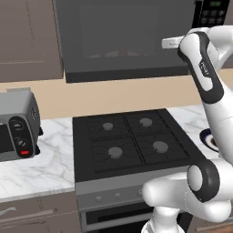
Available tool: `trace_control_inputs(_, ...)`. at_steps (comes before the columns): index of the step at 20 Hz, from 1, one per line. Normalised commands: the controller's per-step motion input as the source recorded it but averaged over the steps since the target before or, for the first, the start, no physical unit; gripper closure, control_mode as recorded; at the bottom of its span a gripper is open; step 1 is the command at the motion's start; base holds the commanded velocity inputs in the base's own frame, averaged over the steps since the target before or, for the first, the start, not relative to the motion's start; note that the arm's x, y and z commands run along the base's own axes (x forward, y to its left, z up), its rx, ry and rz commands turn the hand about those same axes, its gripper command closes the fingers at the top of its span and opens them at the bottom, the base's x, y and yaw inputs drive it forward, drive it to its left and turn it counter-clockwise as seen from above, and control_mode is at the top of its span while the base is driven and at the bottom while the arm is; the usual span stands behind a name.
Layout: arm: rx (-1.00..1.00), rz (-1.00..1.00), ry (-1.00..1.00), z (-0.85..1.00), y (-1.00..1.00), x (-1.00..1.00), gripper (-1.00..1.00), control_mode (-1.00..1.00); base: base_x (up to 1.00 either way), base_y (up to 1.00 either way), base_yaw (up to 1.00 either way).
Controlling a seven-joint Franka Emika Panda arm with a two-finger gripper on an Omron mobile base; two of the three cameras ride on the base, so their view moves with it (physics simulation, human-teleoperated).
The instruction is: Pick the sweet potato from the counter and place it in the microwave. Then turn on the microwave.
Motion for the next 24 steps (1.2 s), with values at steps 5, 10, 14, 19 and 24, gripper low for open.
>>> trace_control_inputs(5, 0.0, 0.0, -0.04, 0.0, 0.0, 0.35, 1.0, -1.0, 0.0, 0.0, 0.0)
trace_control_inputs(10, 0.0, 0.0, -0.03, 0.2, -0.23, -0.4, 1.0, -1.0, 0.0, 0.0, 0.0)
trace_control_inputs(14, -0.01, 0.0, -0.09, 0.6, -0.72, -1.0, 1.0, -1.0, 0.0, 0.0, 0.0)
trace_control_inputs(19, -0.07, 0.0, 0.03, 0.21, -0.87, -0.82, 1.0, -1.0, 0.0, 0.0, 0.0)
trace_control_inputs(24, -0.09, -0.01, 0.18, -0.22, -0.91, -0.08, 1.0, -1.0, 0.0, 0.0, 0.0)
